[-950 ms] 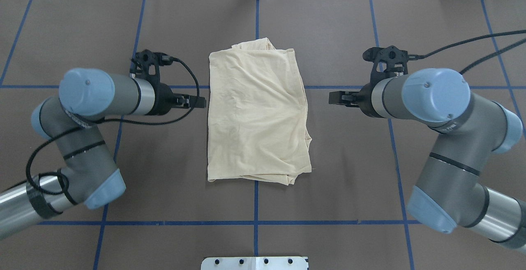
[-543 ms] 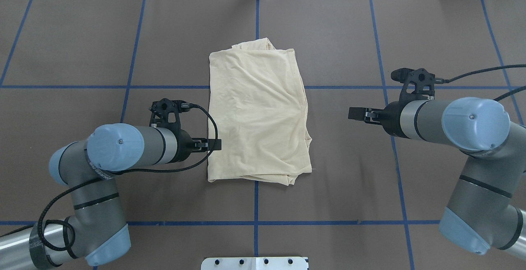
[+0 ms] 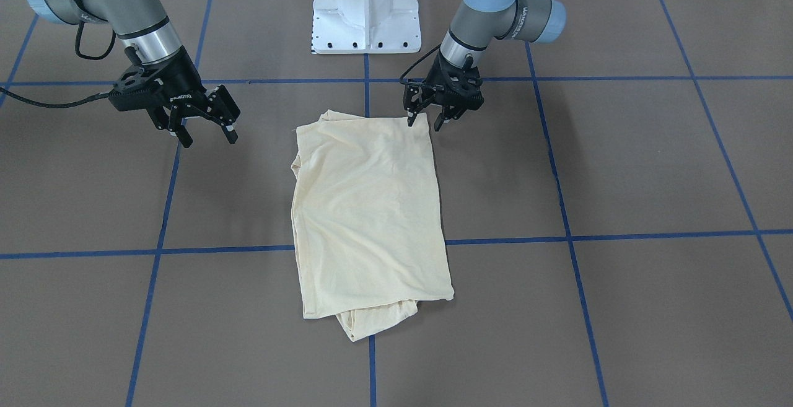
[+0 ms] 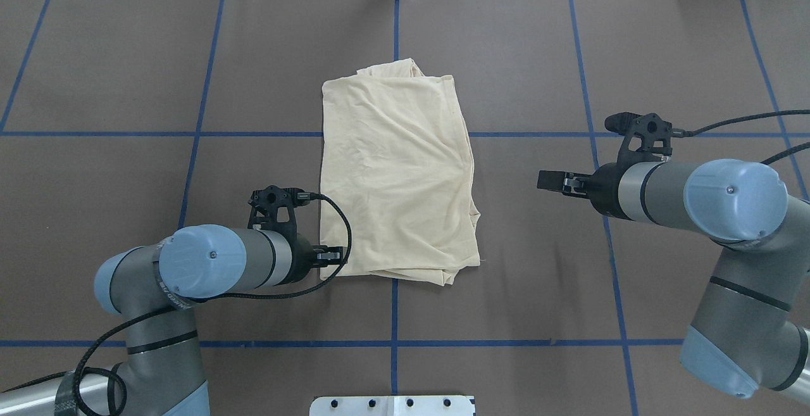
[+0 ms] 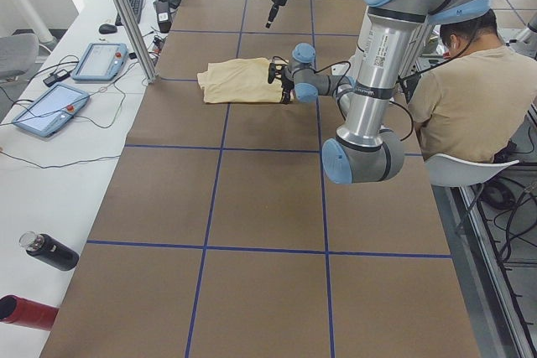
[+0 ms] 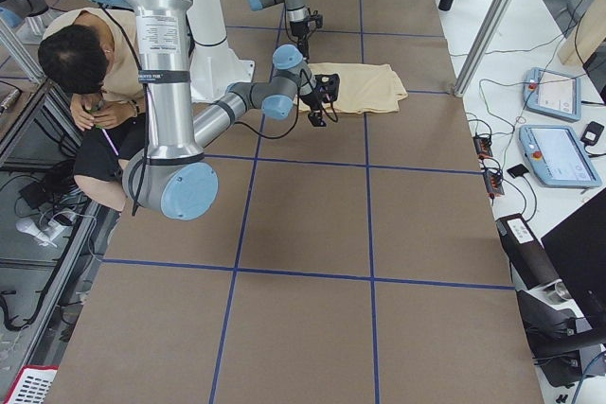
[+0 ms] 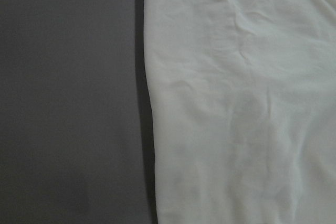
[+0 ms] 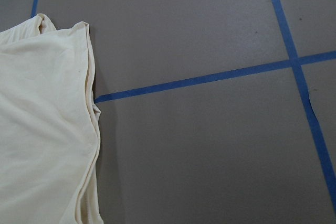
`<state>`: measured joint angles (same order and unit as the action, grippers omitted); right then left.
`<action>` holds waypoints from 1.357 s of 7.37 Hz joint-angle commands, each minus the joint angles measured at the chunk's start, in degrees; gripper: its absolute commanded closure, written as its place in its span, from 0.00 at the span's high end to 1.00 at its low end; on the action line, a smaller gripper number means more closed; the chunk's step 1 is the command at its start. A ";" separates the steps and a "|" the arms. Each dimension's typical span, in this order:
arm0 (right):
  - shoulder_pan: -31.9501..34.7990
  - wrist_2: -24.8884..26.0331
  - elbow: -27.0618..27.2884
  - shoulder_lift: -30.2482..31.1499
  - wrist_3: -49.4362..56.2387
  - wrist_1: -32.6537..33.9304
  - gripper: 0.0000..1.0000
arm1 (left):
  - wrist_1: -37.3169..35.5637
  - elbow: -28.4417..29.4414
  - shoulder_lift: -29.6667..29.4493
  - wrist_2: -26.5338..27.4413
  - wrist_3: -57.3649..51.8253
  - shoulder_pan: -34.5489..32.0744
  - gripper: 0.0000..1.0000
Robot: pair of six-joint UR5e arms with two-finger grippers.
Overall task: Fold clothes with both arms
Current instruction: 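Move both grippers to the shirt edge nearest the robot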
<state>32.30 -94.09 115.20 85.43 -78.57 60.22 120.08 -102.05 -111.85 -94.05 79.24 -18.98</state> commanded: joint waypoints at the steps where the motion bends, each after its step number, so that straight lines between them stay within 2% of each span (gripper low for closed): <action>1: -0.05 -0.05 -0.15 -0.17 0.00 -0.01 1.00 | -0.02 0.62 -0.21 -0.08 0.57 0.70 0.53; 10: -0.22 0.04 -0.06 -0.44 0.00 -0.01 1.00 | -1.16 0.80 -0.20 -0.52 0.57 0.70 0.53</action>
<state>32.08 -94.04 115.08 84.99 -78.57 60.21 119.46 -101.25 -111.72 -94.54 79.76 -18.32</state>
